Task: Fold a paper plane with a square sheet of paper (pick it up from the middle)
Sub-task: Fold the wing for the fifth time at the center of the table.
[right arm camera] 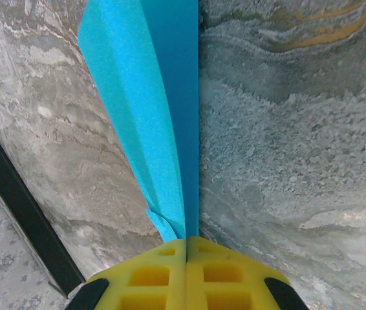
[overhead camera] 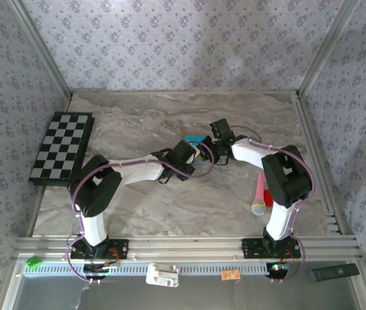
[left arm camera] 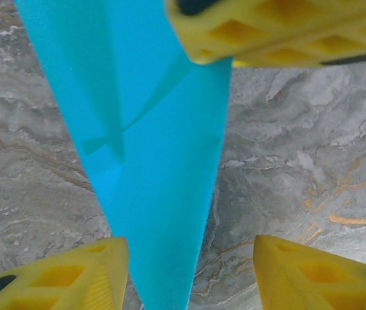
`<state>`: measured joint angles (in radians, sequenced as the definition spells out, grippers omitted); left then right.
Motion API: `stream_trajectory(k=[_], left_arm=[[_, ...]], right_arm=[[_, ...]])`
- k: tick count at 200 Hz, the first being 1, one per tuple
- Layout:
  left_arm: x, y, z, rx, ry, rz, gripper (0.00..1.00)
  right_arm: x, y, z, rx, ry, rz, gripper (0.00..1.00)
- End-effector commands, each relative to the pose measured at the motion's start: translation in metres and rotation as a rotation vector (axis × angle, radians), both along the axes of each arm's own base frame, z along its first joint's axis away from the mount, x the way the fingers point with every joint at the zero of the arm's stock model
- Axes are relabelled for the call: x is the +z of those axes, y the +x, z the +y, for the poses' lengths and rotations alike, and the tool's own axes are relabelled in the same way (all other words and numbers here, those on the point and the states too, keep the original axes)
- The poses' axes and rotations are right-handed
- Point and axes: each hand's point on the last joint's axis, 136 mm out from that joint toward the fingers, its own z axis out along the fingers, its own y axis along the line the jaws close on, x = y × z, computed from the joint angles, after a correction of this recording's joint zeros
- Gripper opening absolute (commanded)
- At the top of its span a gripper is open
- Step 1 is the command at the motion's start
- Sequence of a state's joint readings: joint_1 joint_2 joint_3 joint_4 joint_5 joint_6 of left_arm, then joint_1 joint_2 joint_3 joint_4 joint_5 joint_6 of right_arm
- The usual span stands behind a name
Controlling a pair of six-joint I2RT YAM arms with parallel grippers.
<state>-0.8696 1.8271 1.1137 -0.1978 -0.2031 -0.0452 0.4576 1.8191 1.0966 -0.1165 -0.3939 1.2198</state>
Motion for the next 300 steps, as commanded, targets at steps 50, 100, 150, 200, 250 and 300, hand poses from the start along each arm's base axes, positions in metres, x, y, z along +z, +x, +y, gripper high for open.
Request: stream_trajectory(k=[50,100,150,200,250,300], left_arm=[[0.003,0.004,-0.006,-0.035,0.011,-0.058,0.37],[-0.003,0.002,-0.005,-0.044,0.018,-0.048,0.28],[-0.006,-0.001,-0.002,-0.055,0.027,-0.045,0.22],[-0.007,-0.002,-0.002,-0.062,0.029,-0.044,0.15],[-0.005,-0.004,-0.002,-0.071,0.025,-0.047,0.13],[-0.006,-0.005,-0.002,-0.083,0.025,-0.044,0.13]], right_arm=[[0.011,-0.002,0.000,-0.010,0.035,0.018,0.06],[0.009,-0.002,-0.002,-0.014,0.037,0.032,0.07],[0.007,-0.003,-0.003,-0.015,0.037,0.043,0.08],[0.003,-0.005,-0.006,-0.010,0.012,0.055,0.16],[-0.010,-0.010,-0.012,0.001,-0.037,0.093,0.32],[-0.015,-0.001,-0.008,0.035,-0.038,0.097,0.32]])
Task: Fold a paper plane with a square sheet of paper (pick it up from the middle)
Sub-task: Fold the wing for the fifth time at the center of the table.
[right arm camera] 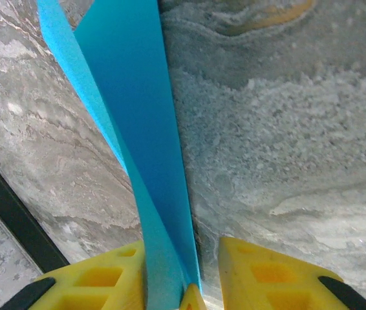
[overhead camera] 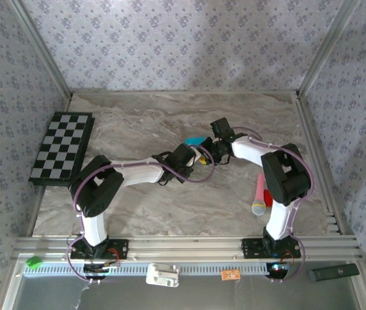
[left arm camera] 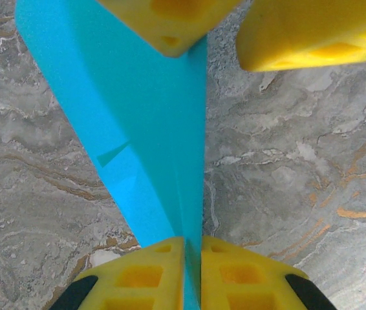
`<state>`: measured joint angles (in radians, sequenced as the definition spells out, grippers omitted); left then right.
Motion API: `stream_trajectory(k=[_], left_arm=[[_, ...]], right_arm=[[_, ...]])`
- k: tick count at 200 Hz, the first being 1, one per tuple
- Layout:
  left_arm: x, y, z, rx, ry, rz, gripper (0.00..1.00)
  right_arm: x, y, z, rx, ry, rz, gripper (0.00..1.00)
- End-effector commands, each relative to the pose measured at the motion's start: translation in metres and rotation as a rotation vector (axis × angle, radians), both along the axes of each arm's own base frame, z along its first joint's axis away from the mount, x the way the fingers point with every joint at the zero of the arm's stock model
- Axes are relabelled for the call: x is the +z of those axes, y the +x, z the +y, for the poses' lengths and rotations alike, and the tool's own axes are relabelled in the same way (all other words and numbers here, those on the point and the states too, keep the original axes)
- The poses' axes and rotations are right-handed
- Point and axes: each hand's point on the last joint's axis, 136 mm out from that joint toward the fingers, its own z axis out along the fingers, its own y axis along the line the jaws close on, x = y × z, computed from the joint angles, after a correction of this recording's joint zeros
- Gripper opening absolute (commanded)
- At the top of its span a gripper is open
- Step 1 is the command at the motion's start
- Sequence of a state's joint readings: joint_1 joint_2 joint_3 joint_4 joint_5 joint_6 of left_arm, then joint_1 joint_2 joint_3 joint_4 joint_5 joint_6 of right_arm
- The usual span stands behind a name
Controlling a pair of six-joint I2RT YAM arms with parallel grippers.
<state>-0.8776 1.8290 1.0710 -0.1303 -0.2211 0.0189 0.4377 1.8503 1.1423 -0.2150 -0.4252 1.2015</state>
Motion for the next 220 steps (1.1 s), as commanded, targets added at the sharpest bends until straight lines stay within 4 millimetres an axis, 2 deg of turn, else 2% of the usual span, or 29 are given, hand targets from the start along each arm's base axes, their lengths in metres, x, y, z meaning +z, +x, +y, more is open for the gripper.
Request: stream_trajectory(k=[1,11,13,16,70,152,182,199,220], left_arm=[[0.001,-0.005,-0.001,-0.033,0.002,0.000,0.13],[0.001,-0.006,-0.002,-0.037,0.000,-0.001,0.13],[0.001,-0.006,-0.002,-0.037,0.000,-0.001,0.13],[0.001,-0.005,-0.002,-0.036,0.000,-0.002,0.13],[0.001,-0.008,-0.002,-0.055,-0.003,0.003,0.14],[0.003,-0.006,-0.002,-0.064,0.005,-0.017,0.14],[0.003,-0.007,-0.002,-0.069,0.002,-0.018,0.15],[0.002,-0.007,-0.002,-0.070,-0.004,-0.017,0.19],[0.003,-0.006,-0.004,-0.067,-0.014,-0.018,0.24]], right_arm=[[-0.007,0.003,-0.002,0.023,-0.019,0.021,0.32],[-0.012,0.001,-0.002,0.031,-0.020,0.034,0.32],[-0.004,0.009,0.001,0.031,-0.009,0.011,0.32],[-0.002,0.011,0.003,0.035,-0.006,0.007,0.31],[-0.002,0.016,0.004,0.064,-0.009,0.006,0.26],[-0.013,0.000,0.002,0.136,-0.036,0.077,0.28],[-0.012,0.003,0.006,0.141,-0.026,0.071,0.19],[-0.010,0.006,0.007,0.139,-0.020,0.056,0.12],[-0.007,0.008,0.006,0.130,-0.020,0.043,0.09]])
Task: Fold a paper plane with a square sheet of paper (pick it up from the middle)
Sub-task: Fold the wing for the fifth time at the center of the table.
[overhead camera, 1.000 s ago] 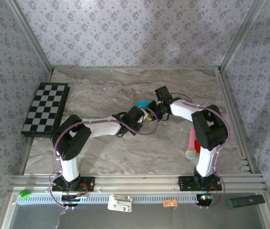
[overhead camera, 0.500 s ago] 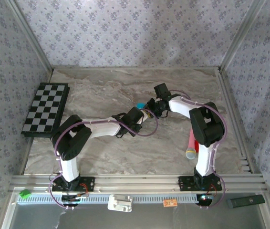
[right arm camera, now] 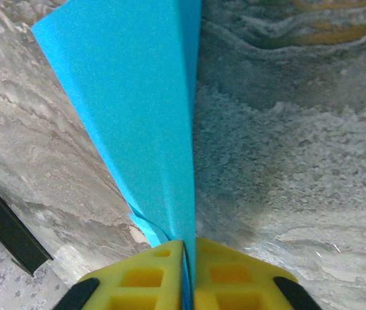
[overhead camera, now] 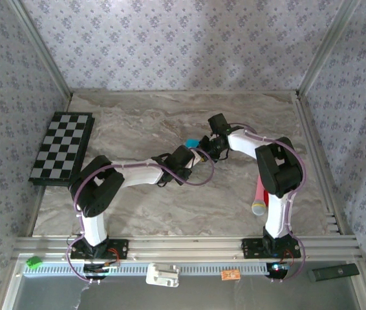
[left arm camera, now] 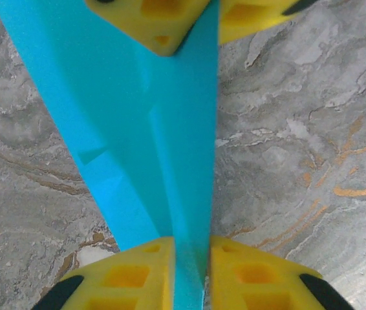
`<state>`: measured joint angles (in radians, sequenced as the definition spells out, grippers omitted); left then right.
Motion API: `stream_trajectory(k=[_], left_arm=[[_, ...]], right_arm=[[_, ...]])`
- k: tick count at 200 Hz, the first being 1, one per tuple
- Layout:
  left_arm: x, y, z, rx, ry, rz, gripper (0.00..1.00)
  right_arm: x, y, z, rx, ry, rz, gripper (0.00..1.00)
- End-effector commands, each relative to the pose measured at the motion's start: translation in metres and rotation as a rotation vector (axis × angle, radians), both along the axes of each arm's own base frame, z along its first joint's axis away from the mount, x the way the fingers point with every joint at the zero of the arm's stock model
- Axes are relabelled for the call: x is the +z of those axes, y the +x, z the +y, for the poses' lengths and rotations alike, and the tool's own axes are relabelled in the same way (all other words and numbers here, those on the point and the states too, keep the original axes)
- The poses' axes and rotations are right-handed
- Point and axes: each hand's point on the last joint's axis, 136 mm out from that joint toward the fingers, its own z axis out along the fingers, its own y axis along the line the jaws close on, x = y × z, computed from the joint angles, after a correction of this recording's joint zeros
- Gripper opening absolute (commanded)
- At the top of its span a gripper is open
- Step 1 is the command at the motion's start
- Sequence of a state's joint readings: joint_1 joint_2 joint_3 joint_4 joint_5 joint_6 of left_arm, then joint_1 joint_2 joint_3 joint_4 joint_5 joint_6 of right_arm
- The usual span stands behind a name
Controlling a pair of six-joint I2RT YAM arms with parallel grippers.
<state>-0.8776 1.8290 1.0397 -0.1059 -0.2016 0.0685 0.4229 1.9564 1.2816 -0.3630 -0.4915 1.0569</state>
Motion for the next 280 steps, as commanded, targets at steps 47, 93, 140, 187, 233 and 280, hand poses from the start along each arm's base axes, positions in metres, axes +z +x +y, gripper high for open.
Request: stream_trajectory(k=[47,93,140,187,233,280], left_arm=[[0.006,0.001,-0.003,-0.002,-0.022,-0.020,0.28],[0.003,0.002,0.000,0.009,-0.010,-0.026,0.23],[0.003,0.003,0.002,0.016,-0.004,-0.037,0.21],[0.004,0.007,0.003,0.018,0.007,-0.059,0.22],[0.002,0.005,0.003,0.014,0.006,-0.047,0.13],[0.001,0.004,0.003,0.012,-0.009,-0.026,0.06]], right_arm=[[0.005,0.003,-0.002,-0.022,0.021,-0.002,0.06],[0.007,0.003,-0.002,-0.028,0.032,0.005,0.06],[0.005,0.001,-0.004,-0.035,0.040,0.023,0.07],[0.005,0.000,-0.006,-0.042,0.044,0.030,0.06],[0.005,0.000,-0.004,-0.042,0.052,0.034,0.07],[0.006,0.000,-0.005,-0.043,0.055,0.042,0.26]])
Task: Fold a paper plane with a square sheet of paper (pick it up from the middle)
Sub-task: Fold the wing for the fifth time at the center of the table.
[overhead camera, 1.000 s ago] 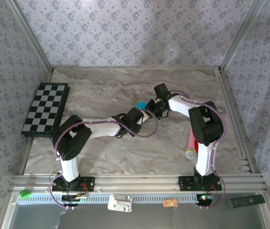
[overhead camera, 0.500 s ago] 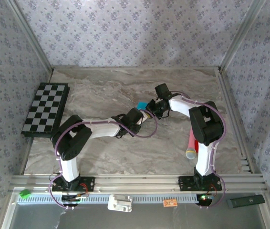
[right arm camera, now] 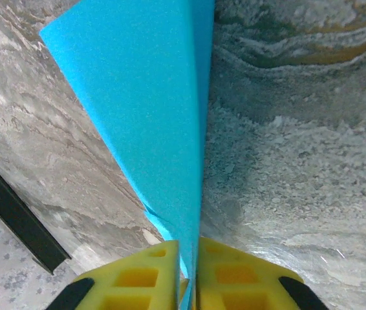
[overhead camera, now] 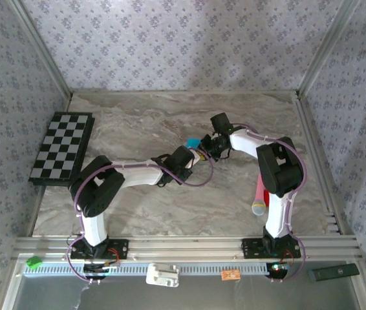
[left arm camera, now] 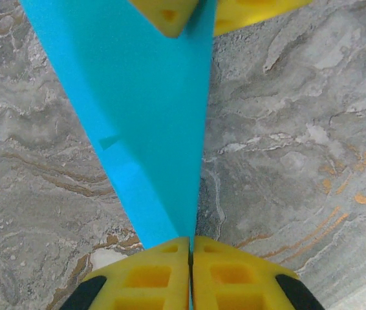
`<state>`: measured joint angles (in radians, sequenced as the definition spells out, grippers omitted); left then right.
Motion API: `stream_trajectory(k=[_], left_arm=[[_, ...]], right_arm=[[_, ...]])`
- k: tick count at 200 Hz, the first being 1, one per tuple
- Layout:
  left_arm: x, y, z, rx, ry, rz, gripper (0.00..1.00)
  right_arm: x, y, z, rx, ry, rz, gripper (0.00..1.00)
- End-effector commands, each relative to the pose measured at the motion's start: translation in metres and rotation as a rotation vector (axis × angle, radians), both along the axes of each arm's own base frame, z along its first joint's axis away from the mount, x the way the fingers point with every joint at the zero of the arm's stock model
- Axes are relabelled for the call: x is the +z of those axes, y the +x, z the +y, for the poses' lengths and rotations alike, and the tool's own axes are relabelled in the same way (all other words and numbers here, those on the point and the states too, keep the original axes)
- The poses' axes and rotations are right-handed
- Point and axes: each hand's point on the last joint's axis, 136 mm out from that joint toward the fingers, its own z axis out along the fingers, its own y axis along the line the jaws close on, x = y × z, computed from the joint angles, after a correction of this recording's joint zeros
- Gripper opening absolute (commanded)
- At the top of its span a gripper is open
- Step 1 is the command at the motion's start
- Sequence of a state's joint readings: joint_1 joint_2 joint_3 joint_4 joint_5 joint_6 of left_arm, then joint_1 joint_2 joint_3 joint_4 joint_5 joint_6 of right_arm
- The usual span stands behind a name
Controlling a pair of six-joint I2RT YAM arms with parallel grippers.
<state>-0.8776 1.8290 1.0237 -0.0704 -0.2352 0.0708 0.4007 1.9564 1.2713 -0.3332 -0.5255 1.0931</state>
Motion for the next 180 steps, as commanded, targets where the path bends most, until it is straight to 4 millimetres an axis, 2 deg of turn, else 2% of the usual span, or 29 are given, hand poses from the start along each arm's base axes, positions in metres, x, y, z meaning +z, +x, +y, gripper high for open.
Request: stream_trajectory(k=[1,25,63,106,180], left_arm=[[0.001,-0.001,0.001,-0.005,-0.013,0.008,0.06],[0.002,-0.002,0.002,0.000,-0.042,0.038,0.04],[0.006,-0.003,0.004,0.009,-0.101,0.102,0.02],[0.008,-0.002,0.008,0.038,-0.178,0.163,0.02],[0.013,-0.001,0.007,0.084,-0.335,0.319,0.00]], right_arm=[[0.003,-0.005,-0.003,-0.007,0.013,0.025,0.27],[0.006,-0.003,-0.008,-0.010,0.002,0.017,0.47],[0.010,0.004,-0.020,-0.017,-0.030,-0.010,0.60],[0.016,0.010,-0.036,-0.040,-0.060,-0.038,0.64],[0.022,0.012,-0.049,-0.054,-0.081,-0.066,0.65]])
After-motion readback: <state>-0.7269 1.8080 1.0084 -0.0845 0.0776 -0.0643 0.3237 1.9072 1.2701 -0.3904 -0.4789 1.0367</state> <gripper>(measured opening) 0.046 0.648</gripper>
